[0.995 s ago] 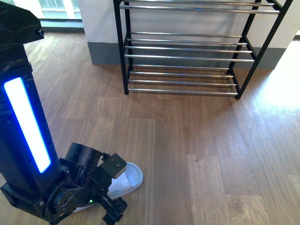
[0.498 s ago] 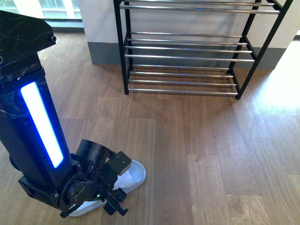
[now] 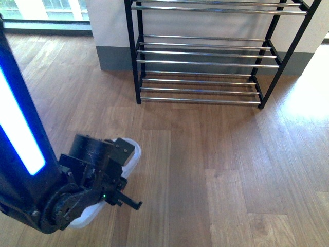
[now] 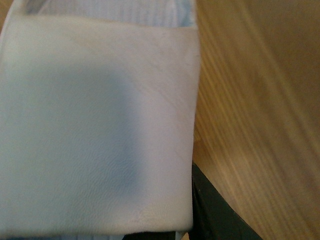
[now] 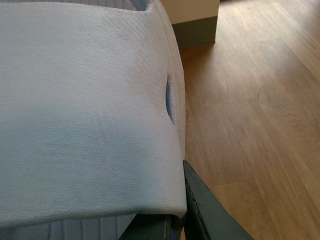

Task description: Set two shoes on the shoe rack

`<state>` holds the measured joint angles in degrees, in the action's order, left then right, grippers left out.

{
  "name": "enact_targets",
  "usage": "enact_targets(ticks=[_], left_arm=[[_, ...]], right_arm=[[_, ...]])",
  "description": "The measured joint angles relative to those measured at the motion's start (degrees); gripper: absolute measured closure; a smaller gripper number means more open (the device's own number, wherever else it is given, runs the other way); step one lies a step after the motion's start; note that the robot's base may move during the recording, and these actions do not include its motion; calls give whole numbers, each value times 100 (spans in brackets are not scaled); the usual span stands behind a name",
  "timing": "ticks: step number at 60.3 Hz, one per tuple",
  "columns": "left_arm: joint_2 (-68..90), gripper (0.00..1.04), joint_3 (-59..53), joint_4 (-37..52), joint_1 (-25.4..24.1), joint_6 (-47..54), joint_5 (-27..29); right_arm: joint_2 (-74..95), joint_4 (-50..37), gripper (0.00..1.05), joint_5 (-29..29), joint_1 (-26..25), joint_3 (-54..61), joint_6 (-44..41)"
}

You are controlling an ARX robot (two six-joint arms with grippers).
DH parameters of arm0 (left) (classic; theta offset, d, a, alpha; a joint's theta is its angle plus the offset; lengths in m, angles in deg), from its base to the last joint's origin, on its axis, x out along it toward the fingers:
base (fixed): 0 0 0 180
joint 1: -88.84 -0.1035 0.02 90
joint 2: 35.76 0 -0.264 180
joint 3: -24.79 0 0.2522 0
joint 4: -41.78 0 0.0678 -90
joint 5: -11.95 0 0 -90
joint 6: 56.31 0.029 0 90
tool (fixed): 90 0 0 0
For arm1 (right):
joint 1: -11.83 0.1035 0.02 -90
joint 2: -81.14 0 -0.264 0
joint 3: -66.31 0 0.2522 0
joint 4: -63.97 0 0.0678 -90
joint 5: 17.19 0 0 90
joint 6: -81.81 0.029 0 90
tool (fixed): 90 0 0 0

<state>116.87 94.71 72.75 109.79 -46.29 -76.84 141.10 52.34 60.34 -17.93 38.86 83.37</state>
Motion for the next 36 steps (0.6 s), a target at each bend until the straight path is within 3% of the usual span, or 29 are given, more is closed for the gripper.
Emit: enact_targets(ticks=[24, 30, 36], left_arm=[[-3045, 103, -2118, -153, -155, -463, 852], [-4472, 103, -2664, -629, -68, -503, 1209], [-6400, 103, -3185, -1700, -2, -638, 1388]], right_arm=[[0, 0, 103, 0, 0, 0, 0], [0, 0, 103, 2, 0, 0, 0], [0, 0, 103, 0, 0, 0, 0]])
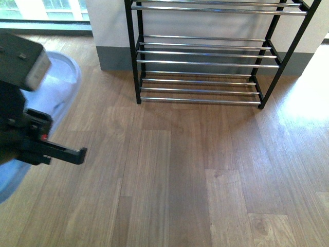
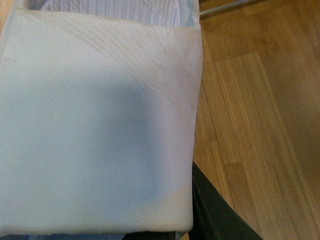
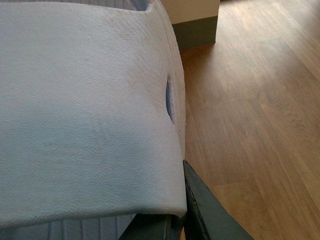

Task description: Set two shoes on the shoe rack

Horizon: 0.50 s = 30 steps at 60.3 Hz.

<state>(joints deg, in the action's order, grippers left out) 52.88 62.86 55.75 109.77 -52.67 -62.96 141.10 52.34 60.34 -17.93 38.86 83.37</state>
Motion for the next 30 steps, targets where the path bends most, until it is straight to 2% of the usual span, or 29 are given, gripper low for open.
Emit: enact_targets(ticks=[7, 21, 30], left_arm=[[-1788, 103, -258, -1163, -4, -79, 173], [-4288, 103, -299, -2973, 138, -295, 695], [-5115, 103, -304, -3560, 295, -354, 898]], right_arm=[[0, 0, 103, 0, 0, 0, 0], [0, 0, 103, 0, 0, 0, 0], [0, 0, 103, 0, 0, 0, 0]])
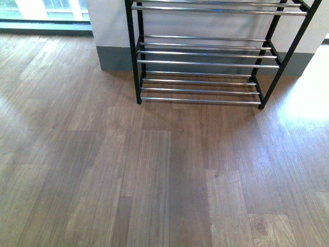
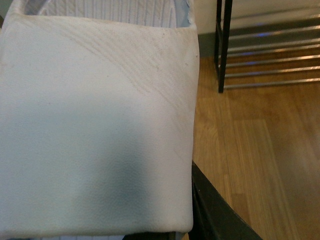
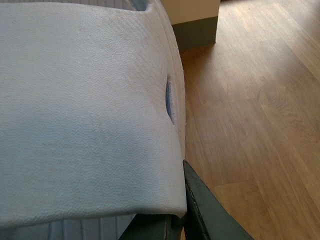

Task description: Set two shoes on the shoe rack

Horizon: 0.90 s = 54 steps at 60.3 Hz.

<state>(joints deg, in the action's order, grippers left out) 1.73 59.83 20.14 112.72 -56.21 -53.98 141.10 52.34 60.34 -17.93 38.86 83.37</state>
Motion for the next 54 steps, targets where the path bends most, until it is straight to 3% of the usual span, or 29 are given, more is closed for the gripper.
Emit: enact_targets(ticks=[54], left_arm=[[-109, 103, -7, -35, 39, -44, 28]], right_arm=[[-26, 2, 103, -20, 4, 2, 2]])
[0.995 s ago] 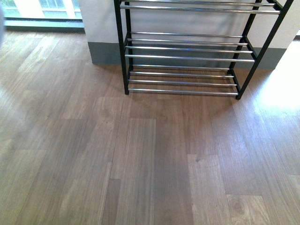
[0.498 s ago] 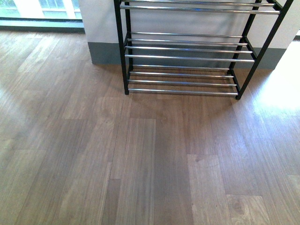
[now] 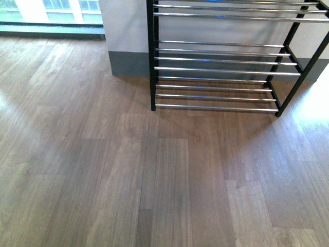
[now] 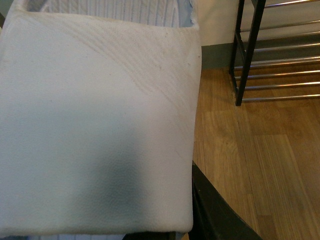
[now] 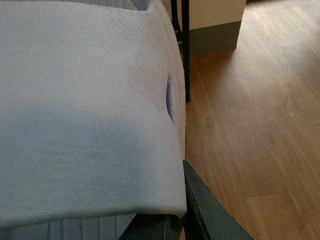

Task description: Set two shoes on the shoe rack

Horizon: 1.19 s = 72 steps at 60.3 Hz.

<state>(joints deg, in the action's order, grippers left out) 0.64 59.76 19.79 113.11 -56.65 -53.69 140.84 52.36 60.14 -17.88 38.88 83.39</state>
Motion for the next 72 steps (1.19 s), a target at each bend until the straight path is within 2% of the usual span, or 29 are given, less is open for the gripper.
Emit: enact_targets(ticks=[72], left_arm=[[2, 103, -4, -2, 0, 0, 2]], right_arm=[[9, 0, 103, -9, 7, 7, 11]])
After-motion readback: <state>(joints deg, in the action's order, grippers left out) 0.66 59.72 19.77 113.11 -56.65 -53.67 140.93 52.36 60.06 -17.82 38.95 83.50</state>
